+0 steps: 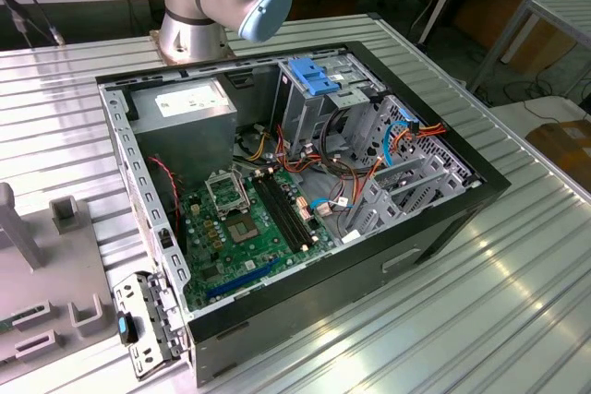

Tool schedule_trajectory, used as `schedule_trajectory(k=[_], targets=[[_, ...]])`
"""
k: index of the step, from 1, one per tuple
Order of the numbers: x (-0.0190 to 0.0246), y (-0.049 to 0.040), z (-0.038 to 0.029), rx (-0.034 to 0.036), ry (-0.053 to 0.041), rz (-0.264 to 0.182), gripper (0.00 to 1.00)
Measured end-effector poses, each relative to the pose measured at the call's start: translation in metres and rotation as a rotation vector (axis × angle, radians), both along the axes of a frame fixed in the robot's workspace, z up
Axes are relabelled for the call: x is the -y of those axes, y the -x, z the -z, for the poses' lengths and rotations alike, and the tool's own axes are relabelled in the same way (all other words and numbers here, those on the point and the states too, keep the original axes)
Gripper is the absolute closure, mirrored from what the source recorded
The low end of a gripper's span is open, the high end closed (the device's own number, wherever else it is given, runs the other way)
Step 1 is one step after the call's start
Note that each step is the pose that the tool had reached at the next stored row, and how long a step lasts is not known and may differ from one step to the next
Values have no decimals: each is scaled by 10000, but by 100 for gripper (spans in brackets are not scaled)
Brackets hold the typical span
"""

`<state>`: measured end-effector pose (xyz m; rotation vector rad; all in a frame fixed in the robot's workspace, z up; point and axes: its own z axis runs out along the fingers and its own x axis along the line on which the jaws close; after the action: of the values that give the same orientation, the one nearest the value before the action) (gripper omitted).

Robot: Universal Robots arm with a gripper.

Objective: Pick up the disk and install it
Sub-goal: 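Pick up the disk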

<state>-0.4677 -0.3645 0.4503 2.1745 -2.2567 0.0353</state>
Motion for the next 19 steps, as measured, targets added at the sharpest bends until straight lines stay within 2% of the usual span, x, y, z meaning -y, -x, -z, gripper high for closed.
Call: schedule_trajectory(k=[6,12,19], targets=[[0,0,-96,0,0,0,63],[0,0,-312,-1,0,0,63],[0,0,-507,-3,0,0,63]])
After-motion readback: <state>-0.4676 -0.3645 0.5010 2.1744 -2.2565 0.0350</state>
